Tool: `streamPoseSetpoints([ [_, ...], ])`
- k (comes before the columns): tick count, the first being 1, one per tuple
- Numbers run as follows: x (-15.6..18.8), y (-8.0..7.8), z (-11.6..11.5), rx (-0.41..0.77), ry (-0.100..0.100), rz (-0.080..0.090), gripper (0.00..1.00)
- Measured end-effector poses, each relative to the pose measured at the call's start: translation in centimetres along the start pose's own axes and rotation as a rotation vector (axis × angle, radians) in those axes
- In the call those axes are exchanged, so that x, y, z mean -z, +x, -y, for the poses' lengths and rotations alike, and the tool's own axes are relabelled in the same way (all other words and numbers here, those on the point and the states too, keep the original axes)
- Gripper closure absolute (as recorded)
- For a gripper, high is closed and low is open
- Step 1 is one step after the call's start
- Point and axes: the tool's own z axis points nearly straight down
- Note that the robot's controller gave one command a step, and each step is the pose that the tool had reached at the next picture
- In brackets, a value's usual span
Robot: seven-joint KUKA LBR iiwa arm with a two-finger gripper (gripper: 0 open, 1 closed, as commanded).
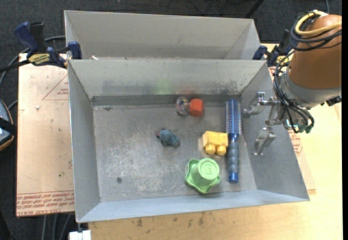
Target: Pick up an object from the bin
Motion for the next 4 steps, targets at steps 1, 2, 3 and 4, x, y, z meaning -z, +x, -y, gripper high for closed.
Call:
streamPoseSetpoints([
  [1,-12.4,-1.5,-1.5,-0.071,-0.001,0.000,0.00],
  [2,-15.8,-2.8,-3.1,-0.403,-0.001,0.008,0.00],
  [3,-15.6,-3.0,-3.1,-0.402,-0.001,0.012,1.00],
  [4,-0.3,-2.6,-2.5,-0.301,0.000,0.017,1.00],
])
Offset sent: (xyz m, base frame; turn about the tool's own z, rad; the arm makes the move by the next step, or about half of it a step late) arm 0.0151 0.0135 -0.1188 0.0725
